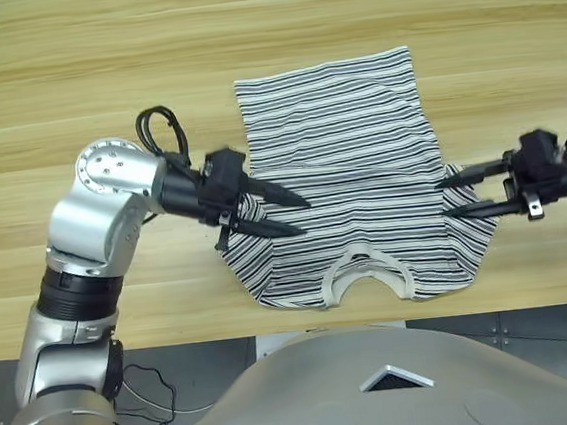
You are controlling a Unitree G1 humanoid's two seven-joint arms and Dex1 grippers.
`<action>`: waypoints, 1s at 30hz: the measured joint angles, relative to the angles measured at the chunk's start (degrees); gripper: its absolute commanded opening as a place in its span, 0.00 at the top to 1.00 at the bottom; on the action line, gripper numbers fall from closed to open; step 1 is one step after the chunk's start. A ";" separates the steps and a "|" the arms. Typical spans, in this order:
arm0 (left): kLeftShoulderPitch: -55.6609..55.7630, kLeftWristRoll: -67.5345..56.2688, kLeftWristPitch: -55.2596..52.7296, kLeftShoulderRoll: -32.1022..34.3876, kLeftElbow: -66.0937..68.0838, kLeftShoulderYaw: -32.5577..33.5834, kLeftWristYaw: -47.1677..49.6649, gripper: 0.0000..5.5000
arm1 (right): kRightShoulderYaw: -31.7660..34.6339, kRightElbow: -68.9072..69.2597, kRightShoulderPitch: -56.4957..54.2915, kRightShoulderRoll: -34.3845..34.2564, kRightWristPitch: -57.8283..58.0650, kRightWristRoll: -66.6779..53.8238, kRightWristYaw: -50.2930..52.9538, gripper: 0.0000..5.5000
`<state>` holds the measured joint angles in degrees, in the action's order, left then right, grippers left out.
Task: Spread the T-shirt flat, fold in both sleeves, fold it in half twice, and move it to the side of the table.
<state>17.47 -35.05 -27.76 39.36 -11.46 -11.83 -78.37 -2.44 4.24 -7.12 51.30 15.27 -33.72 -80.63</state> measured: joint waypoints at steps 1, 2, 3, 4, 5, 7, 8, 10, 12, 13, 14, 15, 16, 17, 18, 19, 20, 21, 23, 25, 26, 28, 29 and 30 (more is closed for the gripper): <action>2.20 0.89 -0.38 -1.67 2.84 0.59 3.03 0.68 | 0.09 -0.66 -1.69 -1.41 -0.18 2.05 3.44 0.65; 4.99 3.49 -0.28 -3.58 7.02 0.90 7.07 0.68 | -0.28 -1.76 -3.51 -3.82 -0.93 5.36 8.12 0.65; 5.92 5.01 0.54 -4.33 9.05 0.85 8.35 0.68 | -0.96 -2.43 -3.97 -5.00 -1.45 7.01 10.02 0.65; 6.16 6.63 1.57 -4.70 10.58 0.63 9.30 0.68 | -1.69 -3.13 -4.43 -6.17 -1.67 8.84 11.88 0.65; 6.44 9.78 3.37 -5.22 13.00 -0.25 10.77 0.68 | -3.33 -5.16 -5.75 -8.16 -2.01 12.17 15.23 0.65; 7.29 17.71 7.63 -6.71 18.70 -3.41 15.66 0.68 | -6.55 -9.86 -9.01 -13.07 -2.72 18.34 21.88 0.65; 7.72 19.77 9.11 -7.61 21.05 -4.30 17.38 0.68 | -7.75 -11.57 -9.99 -14.72 -3.15 20.26 23.89 0.65; 10.68 26.46 12.47 -10.93 30.68 -5.51 24.86 0.68 | -10.30 -18.34 -13.35 -19.85 -4.22 25.51 29.93 0.65; 13.55 30.71 16.07 -13.63 39.44 -6.51 28.80 0.68 | -12.25 -24.85 -15.38 -24.25 -6.15 28.74 33.54 0.65; 14.31 31.86 17.64 -14.45 42.25 -6.87 29.44 0.68 | -12.64 -27.16 -15.76 -25.64 -7.06 29.59 34.34 0.65; 14.99 33.15 19.24 -15.07 45.06 -7.18 29.83 0.68 | -12.85 -29.58 -16.30 -26.55 -8.08 30.59 35.55 0.65; 15.53 34.18 20.31 -15.69 47.98 -7.47 30.18 0.68 | -12.89 -31.86 -16.84 -27.12 -8.93 31.45 36.43 0.65; 16.19 35.41 21.52 -16.53 51.77 -7.57 30.81 0.68 | -12.77 -34.24 -17.55 -27.77 -9.71 31.95 37.27 0.65; 16.69 36.10 22.29 -17.13 54.67 -7.57 31.59 0.68 | -12.78 -35.96 -18.14 -28.23 -10.61 32.74 37.88 0.65; 17.54 36.42 23.84 -17.67 57.08 -7.34 32.04 0.68 | -12.78 -37.65 -18.72 -28.39 -11.52 33.62 38.43 0.65; 18.80 36.81 24.40 -18.06 59.38 -7.18 32.20 0.68 | -12.71 -39.20 -19.39 -28.48 -12.51 34.16 38.98 0.65; 19.61 37.28 25.05 -18.25 60.97 -6.99 32.14 0.68 | -12.58 -40.53 -20.06 -28.54 -12.99 34.68 39.49 0.65; 20.49 37.70 26.07 -18.53 62.90 -6.96 31.95 0.68 | -12.27 -42.14 -20.86 -28.66 -13.87 35.30 40.44 0.65; 22.25 38.82 28.40 -19.20 66.83 -6.95 33.00 0.68 | -11.37 -44.43 -21.72 -29.24 -14.94 35.82 42.80 0.65; 25.26 41.02 30.02 -20.69 72.38 -6.76 38.92 0.68 | -10.39 -47.05 -22.70 -30.65 -16.34 35.98 45.22 0.65; 26.74 42.27 30.61 -21.47 74.95 -6.73 42.07 0.68 | -10.16 -48.02 -23.25 -31.13 -16.96 36.37 46.03 0.65; 28.82 44.49 31.79 -22.21 78.75 -6.80 46.93 0.68 | -9.94 -49.30 -24.18 -31.46 -17.58 36.84 46.94 0.65; 29.94 45.54 32.21 -22.64 80.75 -6.73 49.66 0.68 | -9.88 -50.05 -24.70 -31.88 -17.76 36.97 47.33 0.65; 30.73 46.16 32.60 -23.18 82.01 -6.42 51.40 0.68 | -9.85 -50.70 -25.21 -32.54 -17.99 37.01 47.46 0.65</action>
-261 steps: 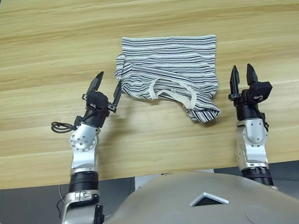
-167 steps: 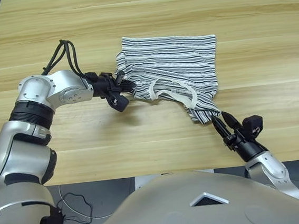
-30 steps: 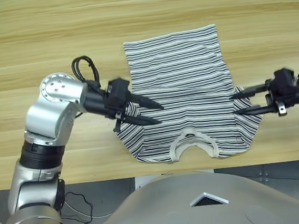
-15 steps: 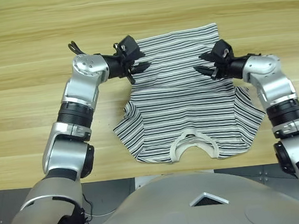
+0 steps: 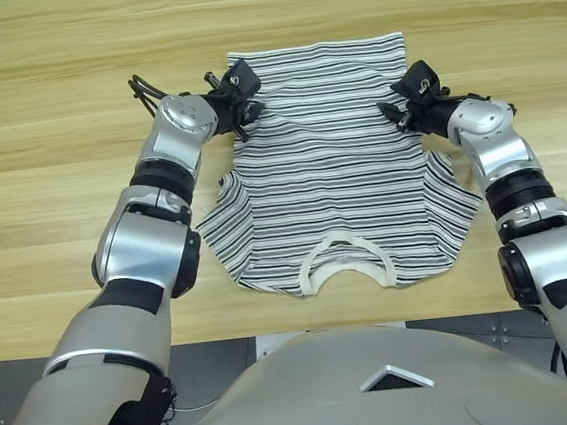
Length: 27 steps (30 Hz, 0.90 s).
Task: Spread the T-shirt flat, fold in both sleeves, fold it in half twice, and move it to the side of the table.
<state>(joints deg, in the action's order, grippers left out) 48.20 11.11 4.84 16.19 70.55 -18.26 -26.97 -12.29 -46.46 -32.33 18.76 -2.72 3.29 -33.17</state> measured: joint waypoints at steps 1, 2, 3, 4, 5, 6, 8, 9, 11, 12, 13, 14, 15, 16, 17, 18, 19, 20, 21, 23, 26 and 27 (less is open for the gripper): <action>0.55 0.33 0.34 -0.45 0.66 0.27 0.98 0.68 | 0.00 -0.56 -0.36 -0.46 -0.33 0.04 0.02 0.65; 1.58 0.40 0.85 -1.32 1.35 0.75 1.93 0.68 | 0.05 -1.34 -0.76 -0.99 -0.82 0.07 0.16 0.65; 2.34 0.41 1.98 -2.14 1.59 1.28 2.67 0.68 | 0.48 -1.36 -0.78 -1.30 -0.93 -0.03 0.34 0.65; 3.09 0.42 2.69 -3.04 1.72 1.72 2.73 0.68 | 1.01 -1.19 -0.77 -1.57 -0.95 -0.22 0.39 0.65; 3.59 0.45 3.17 -3.80 1.78 2.09 2.73 0.68 | 1.67 -0.50 -0.75 -1.94 -0.99 -0.58 0.35 0.65; 3.68 0.47 3.72 -4.13 1.91 2.25 2.73 0.68 | 2.27 0.32 -0.75 -2.09 -1.02 -1.20 0.32 0.65; 3.67 0.46 4.78 -4.04 2.56 3.29 2.74 0.68 | 3.94 3.68 -0.66 -2.22 -0.92 -2.96 -0.23 0.65; 3.67 0.27 5.19 -3.92 2.60 4.06 2.70 0.68 | 4.51 5.07 -0.50 -2.28 -0.79 -3.61 -0.51 0.65; 4.14 -1.83 6.14 -3.74 2.58 7.20 3.09 0.68 | 5.20 9.27 0.61 -2.26 -0.20 -4.93 -1.66 0.65; 4.96 -3.08 6.21 -3.58 2.53 9.06 3.81 0.68 | 5.59 11.23 1.65 -2.22 0.21 -5.68 -2.13 0.65; 6.09 -4.15 6.32 -3.24 2.25 10.56 4.27 0.68 | 5.86 12.58 2.86 -2.15 0.75 -5.81 -2.35 0.65; 6.81 -5.44 6.52 -3.06 1.57 12.23 4.63 0.68 | 6.42 14.50 4.32 -2.12 1.42 -6.35 -2.39 0.65; 7.42 -6.73 6.67 -2.72 0.60 13.79 4.58 0.68 | 6.98 16.42 5.83 -2.05 2.19 -7.10 -2.39 0.65; 7.60 -8.67 6.74 -2.47 -1.09 15.53 3.61 0.68 | 7.82 19.53 7.58 -1.96 3.32 -8.27 -2.38 0.65; 7.36 -10.18 6.68 -2.26 -3.35 16.92 2.47 0.68 | 9.03 22.73 9.20 -1.95 4.38 -9.66 -2.30 0.65; 6.86 -11.18 6.49 -2.11 -5.64 18.01 2.09 0.68 | 9.87 25.22 10.35 -1.94 5.47 -10.55 -2.05 0.65; 5.82 -12.80 5.47 -2.13 -8.54 19.01 1.42 0.68 | 10.61 27.27 11.38 -2.06 6.02 -11.49 -1.51 0.65; 4.24 -14.34 4.02 -2.18 -11.78 20.02 0.87 0.68 | 11.31 29.27 12.47 -2.12 6.61 -12.07 -0.80 0.65; 1.77 -16.25 1.72 -2.19 -16.45 21.01 0.43 0.68 | 11.97 31.22 13.71 -2.29 6.71 -12.71 0.00 0.65; -4.23 -19.80 -3.84 -2.24 -27.41 22.21 -0.87 0.68 | 13.41 34.95 16.64 -3.17 6.79 -13.89 1.93 0.65; -17.51 -24.41 -12.73 -2.20 -46.31 23.34 -1.15 0.68 | 15.74 42.06 22.99 -5.01 6.79 -15.22 6.07 0.65; -21.17 -25.36 -14.52 -2.19 -50.45 23.72 -0.92 0.68 | 16.29 43.91 24.77 -5.32 6.79 -15.38 7.29 0.65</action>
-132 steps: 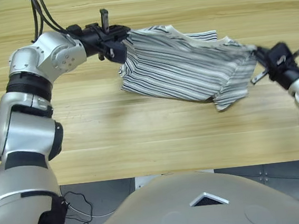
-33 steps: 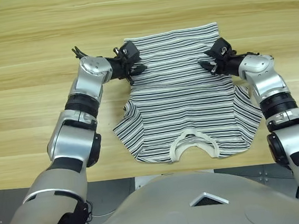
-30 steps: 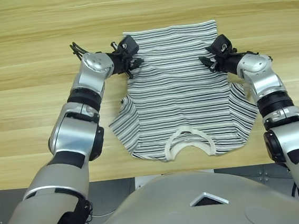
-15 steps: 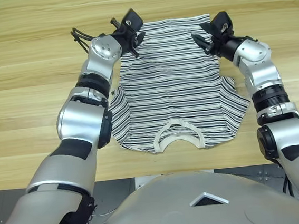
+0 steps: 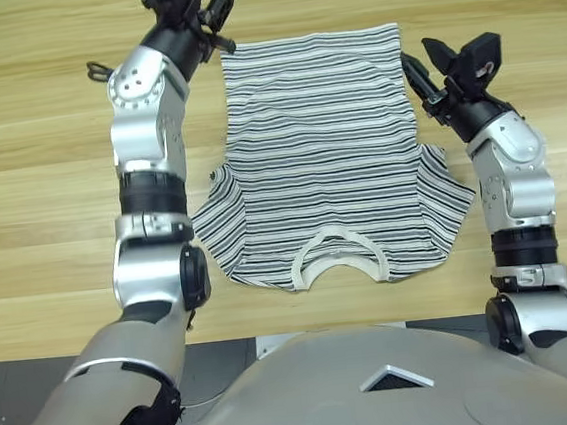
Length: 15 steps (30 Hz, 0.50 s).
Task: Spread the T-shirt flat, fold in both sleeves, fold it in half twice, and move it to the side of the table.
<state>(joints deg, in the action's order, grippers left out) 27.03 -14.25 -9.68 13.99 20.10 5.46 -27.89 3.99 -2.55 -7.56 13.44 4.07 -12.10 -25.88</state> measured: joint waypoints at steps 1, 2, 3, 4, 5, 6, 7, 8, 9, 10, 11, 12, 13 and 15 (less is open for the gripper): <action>-6.06 -1.81 -3.02 -0.01 -6.77 1.02 0.60 0.68 | 1.10 3.01 3.04 -0.48 0.01 0.00 2.11 0.65; -11.00 -3.35 -5.31 -0.01 -11.84 2.01 1.31 0.68 | 2.03 5.31 5.72 -0.91 -0.03 0.03 3.75 0.65; -16.20 -4.77 -7.01 -0.17 -16.74 3.05 2.05 0.68 | 2.94 7.38 8.69 -1.35 -0.05 -0.01 5.12 0.65; -23.03 -6.63 -9.27 -0.73 -23.65 4.82 3.59 0.68 | 4.29 10.04 12.73 -2.06 -0.09 -0.46 6.58 0.65; -28.86 -8.67 -11.01 -1.67 -29.48 6.71 5.12 0.68 | 5.46 12.17 16.38 -2.50 -0.21 -1.08 7.41 0.65; -33.71 -10.87 -12.73 -2.43 -34.36 8.55 6.42 0.68 | 6.61 13.89 19.31 -2.93 -0.50 -1.85 7.73 0.65; -38.88 -13.66 -14.83 -3.27 -39.72 10.65 7.87 0.68 | 7.73 15.67 22.19 -3.46 -1.05 -2.89 7.93 0.65; -44.15 -16.80 -16.97 -4.08 -45.25 12.93 9.32 0.68 | 8.95 17.28 24.81 -3.73 -1.91 -3.86 8.10 0.65; -48.41 -19.42 -19.11 -4.50 -49.40 14.70 10.59 0.68 | 9.99 18.06 26.27 -3.93 -2.82 -4.00 8.42 0.65; -51.10 -20.56 -20.92 -4.63 -51.74 15.68 11.99 0.68 | 10.66 18.47 27.01 -3.96 -3.23 -4.25 8.55 0.65; -52.79 -23.16 -24.27 -4.74 -53.73 16.75 14.25 0.68 | 10.76 18.86 27.10 -4.23 -3.21 -5.16 8.87 0.65; -54.73 -26.23 -27.64 -4.85 -55.69 17.80 16.16 0.68 | 10.70 19.72 27.27 -4.75 -3.13 -6.28 8.93 0.65; -55.91 -28.35 -29.18 -5.03 -56.85 18.60 17.33 0.68 | 10.60 20.45 27.45 -4.91 -3.15 -6.68 8.89 0.65; -58.56 -33.72 -33.15 -5.11 -58.50 20.96 20.00 0.68 | 10.14 21.69 27.88 -5.53 -3.14 -7.33 8.95 0.65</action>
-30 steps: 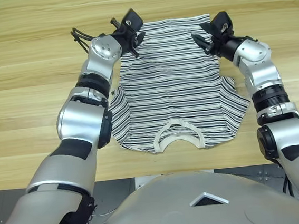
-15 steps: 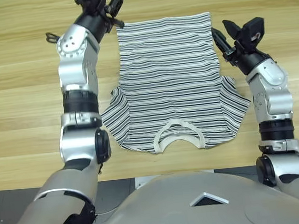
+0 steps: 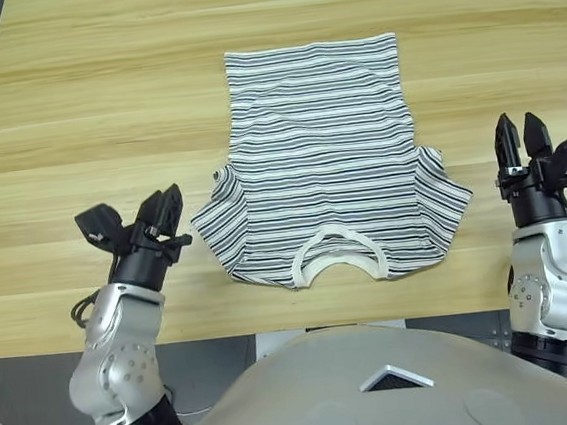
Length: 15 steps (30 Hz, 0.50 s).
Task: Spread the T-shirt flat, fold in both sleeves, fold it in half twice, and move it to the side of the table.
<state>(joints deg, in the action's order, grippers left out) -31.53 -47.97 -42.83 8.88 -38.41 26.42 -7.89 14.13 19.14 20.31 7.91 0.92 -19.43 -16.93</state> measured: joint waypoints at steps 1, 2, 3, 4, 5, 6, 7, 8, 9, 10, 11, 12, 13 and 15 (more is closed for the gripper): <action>-1.35 -2.26 -1.79 0.04 -0.39 0.97 1.15 0.68 | -0.81 0.88 0.16 -0.37 0.00 -0.03 0.12 0.65; -2.53 -3.97 -3.26 0.08 -0.62 1.41 2.26 0.68 | -1.57 1.56 0.19 -0.68 0.00 -0.03 0.31 0.65; -3.64 -5.77 -5.60 0.30 -0.51 1.70 3.41 0.68 | -2.10 2.02 0.19 -1.07 -0.02 0.20 0.72 0.65; -4.35 -7.19 -7.85 0.67 -0.08 1.78 4.59 0.68 | -2.49 2.54 0.25 -1.34 -0.05 0.61 1.24 0.65; -4.83 -8.82 -10.11 0.92 0.85 1.93 5.98 0.68 | -2.73 2.96 0.25 -1.46 -0.08 1.20 1.83 0.65; -4.80 -10.30 -11.82 1.17 1.80 1.97 7.17 0.68 | -2.98 3.15 0.25 -1.61 -0.08 1.28 2.34 0.65; -4.43 -11.48 -13.27 1.25 2.87 1.99 8.53 0.68 | -3.03 3.51 0.25 -1.73 -0.07 1.27 2.82 0.65; -4.13 -12.21 -13.98 1.30 3.80 2.05 9.49 0.68 | -3.05 3.94 0.25 -1.73 -0.06 1.27 3.06 0.65; -3.48 -13.00 -14.84 1.51 4.32 2.15 10.39 0.68 | -3.06 4.47 0.23 -1.72 -0.05 1.27 3.27 0.65; -2.79 -13.30 -15.25 1.73 4.70 2.11 11.14 0.68 | -3.07 4.94 0.23 -1.72 -0.03 1.27 3.49 0.65; -2.16 -13.60 -15.32 1.90 5.23 2.08 11.55 0.68 | -3.07 5.30 0.23 -1.69 -0.03 1.26 3.64 0.65; -1.30 -13.64 -15.34 2.19 6.01 1.96 11.84 0.68 | -3.09 5.58 0.24 -1.69 -0.02 1.26 3.93 0.65; -0.77 -13.64 -15.33 2.44 6.62 1.93 12.00 0.68 | -3.18 5.87 0.27 -1.70 0.01 1.26 4.01 0.65; 0.79 -13.58 -14.92 2.70 8.16 1.76 12.17 0.68 | -3.66 6.56 0.40 -1.70 0.02 1.26 4.23 0.65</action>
<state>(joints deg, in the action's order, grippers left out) -30.75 -61.56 -57.76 11.57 -30.24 28.18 4.28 10.47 25.70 20.71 6.20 0.94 -18.16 -12.69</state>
